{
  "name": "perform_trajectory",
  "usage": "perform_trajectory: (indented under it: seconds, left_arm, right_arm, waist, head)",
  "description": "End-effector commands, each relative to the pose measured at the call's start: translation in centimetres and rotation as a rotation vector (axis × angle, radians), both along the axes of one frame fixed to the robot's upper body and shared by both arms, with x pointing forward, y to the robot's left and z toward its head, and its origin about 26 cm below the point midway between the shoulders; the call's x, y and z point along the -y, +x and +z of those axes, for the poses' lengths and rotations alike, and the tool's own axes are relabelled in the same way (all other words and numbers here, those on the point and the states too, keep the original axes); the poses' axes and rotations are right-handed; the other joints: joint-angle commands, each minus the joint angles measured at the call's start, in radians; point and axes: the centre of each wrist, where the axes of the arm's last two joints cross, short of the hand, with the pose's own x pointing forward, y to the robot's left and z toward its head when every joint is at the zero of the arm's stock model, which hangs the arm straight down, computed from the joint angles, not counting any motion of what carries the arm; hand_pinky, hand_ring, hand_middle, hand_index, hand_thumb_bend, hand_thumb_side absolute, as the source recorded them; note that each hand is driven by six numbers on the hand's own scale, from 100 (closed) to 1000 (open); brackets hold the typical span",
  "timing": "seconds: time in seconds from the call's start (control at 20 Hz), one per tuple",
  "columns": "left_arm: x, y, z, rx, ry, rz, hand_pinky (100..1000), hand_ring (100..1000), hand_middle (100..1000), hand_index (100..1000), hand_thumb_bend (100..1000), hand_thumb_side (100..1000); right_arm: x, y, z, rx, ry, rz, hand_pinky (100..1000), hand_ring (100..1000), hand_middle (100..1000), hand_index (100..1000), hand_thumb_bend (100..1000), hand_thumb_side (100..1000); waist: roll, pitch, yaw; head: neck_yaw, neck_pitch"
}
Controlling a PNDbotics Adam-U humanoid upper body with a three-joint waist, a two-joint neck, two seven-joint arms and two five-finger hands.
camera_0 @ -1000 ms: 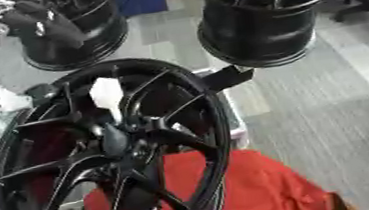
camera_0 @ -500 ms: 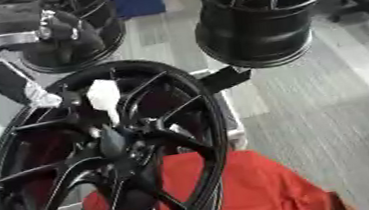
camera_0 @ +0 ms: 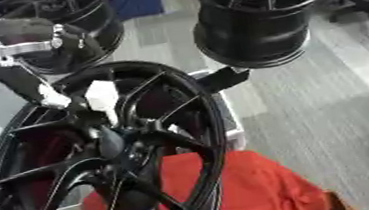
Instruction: Pull the pin out of the wheel hub.
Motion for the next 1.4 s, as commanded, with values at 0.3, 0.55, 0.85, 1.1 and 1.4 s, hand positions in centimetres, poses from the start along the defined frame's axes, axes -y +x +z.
perform_trajectory:
  seconds: [0.3,0.55,0.85,1.1,1.4]
  left_arm:
    - [-0.5,1.2,-0.4,-0.035,0.376,-0.208,541,467,840,912,567,543]
    - [-0.1,2.1,-2.1,-0.006,0.499,-0.183,523,456,838,911,497,489]
    - [-0.5,3.1,-3.5,-0.046,0.477,-0.189,499,440,825,906,376,486]
    - [-0.9,3.5,-4.4,-0.094,0.391,-0.199,474,423,811,903,240,539]
    - [-1.0,3.4,-3.6,-0.086,0.360,-0.220,499,442,827,904,289,496]
  right_arm:
    - [0.1,-0.1,0.8,0.025,-0.016,0.016,559,655,652,836,100,528]
    - [0.1,0.0,0.8,0.026,-0.013,0.019,559,655,653,836,100,527]
    - [0.0,0.0,0.8,0.027,-0.010,0.023,559,655,653,836,100,528]
    - [0.0,0.0,0.9,0.027,-0.009,0.025,559,655,652,836,100,528]
    - [0.0,0.0,0.9,0.026,-0.011,0.025,559,655,652,836,100,528]
  waist:
    - [0.000,-0.009,-0.002]
    - [-0.003,-0.008,-0.003]
    - [-0.005,-0.006,-0.009]
    - [-0.004,-0.005,-0.013]
    - [-0.002,-0.007,-0.014]
  head:
    - [-0.005,-0.003]
    - [-0.005,-0.003]
    - [-0.003,-0.003]
    - [-0.003,-0.003]
    - [-0.005,-0.003]
